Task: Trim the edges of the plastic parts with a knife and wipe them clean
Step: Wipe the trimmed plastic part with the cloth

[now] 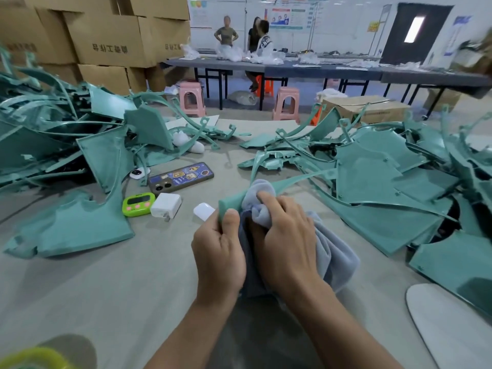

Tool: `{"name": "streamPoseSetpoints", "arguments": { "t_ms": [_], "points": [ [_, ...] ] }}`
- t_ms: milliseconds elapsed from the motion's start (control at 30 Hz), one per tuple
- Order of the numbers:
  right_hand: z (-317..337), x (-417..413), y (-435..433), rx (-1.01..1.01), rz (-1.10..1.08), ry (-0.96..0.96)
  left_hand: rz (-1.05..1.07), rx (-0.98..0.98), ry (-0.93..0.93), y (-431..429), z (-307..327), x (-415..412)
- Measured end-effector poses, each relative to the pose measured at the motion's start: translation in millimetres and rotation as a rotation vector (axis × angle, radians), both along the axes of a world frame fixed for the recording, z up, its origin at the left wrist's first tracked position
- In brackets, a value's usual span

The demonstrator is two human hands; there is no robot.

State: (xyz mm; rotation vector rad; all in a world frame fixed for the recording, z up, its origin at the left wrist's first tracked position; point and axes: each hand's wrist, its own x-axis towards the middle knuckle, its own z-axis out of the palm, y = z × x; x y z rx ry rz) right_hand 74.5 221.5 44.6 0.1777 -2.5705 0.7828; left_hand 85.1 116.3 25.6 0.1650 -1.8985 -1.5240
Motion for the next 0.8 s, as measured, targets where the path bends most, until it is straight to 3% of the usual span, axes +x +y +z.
{"name": "streamPoseSetpoints", "arguments": {
  "t_ms": [167, 300, 533, 700, 800],
  "points": [
    [18.4, -10.3, 4.1, -0.081, -0.021, 0.065, -0.016, -0.165, 0.119, -0.5, 9.6, 5.0],
    [26.8, -20.9, 2.5, -0.115, -0.096, -0.024, -0.03, -0.197, 0.115, 1.2, 10.5, 2.1],
    [43.2, -66.7, 39.8, -0.342, -0.36, -0.255, -0.111, -0.395, 0.203, 0.0, 7.0, 15.2],
    [41.3, -93.9, 81.0, -0.277, -0.507, -0.252, -0.085, -0.431, 0.262, -6.5, 11.4, 16.6],
    [35.4, -96.3, 99.7, -0.373, -0.549, -0.221, 0.008, -0.452, 0.296, -9.1, 11.6, 12.3]
  ]
}}
